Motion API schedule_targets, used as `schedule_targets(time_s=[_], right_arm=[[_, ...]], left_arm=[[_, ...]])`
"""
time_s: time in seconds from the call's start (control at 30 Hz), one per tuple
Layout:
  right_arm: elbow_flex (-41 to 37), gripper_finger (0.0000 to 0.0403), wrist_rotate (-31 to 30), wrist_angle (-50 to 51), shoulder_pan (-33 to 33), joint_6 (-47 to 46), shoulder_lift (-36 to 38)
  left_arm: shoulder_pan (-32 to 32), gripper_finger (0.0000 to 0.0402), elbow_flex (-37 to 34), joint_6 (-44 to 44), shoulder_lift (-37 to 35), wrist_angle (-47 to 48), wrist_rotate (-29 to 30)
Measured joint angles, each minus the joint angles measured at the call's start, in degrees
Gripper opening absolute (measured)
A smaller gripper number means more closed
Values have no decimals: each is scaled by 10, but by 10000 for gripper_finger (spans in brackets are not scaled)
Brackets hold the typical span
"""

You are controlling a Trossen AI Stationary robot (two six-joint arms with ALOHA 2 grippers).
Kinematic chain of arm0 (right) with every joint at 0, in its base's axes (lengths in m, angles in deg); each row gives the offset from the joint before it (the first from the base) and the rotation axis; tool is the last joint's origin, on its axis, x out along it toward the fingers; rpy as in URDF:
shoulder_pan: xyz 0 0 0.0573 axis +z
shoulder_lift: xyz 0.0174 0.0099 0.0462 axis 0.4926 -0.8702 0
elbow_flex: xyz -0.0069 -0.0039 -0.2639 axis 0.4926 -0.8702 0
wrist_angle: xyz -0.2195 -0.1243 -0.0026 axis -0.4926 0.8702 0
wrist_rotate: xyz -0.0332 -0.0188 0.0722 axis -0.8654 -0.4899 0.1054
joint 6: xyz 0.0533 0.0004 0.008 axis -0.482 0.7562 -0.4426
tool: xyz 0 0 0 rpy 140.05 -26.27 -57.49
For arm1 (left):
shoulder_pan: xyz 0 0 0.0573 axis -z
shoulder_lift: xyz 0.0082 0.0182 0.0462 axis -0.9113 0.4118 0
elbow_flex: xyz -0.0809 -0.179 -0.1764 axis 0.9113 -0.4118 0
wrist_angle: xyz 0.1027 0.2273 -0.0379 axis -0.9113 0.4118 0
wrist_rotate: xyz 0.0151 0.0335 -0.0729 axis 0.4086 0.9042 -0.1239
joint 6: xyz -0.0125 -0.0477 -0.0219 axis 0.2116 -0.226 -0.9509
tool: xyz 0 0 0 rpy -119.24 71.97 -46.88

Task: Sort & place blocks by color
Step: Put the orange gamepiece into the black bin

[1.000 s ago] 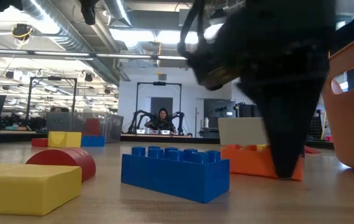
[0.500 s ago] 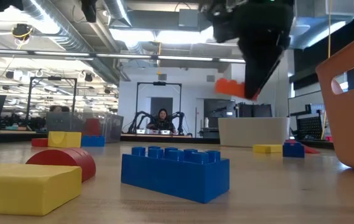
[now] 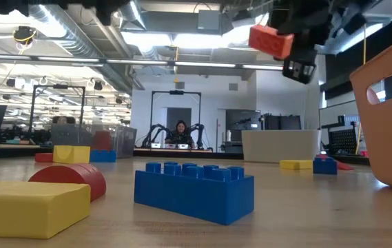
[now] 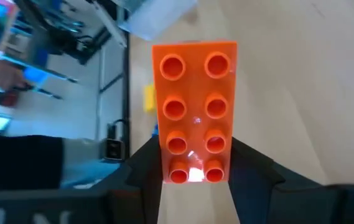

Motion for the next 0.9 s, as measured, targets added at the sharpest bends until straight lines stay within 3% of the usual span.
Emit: schedule_targets(time_s=[0.27, 0.47, 0.63, 0.9], right_arm=[[83, 141, 100, -53, -20, 11, -97], [148, 141, 126, -55, -21, 33, -166], [180, 141, 139, -54, -20, 44, -202], [183, 141, 157, -44, -16, 46, -214]], left_arm=[[3, 174, 85, 131, 163, 22, -47], [25, 174, 177, 250, 268, 80, -62], [48, 174, 225, 271, 322, 101, -62], [75, 174, 235, 296, 345, 121, -80]])
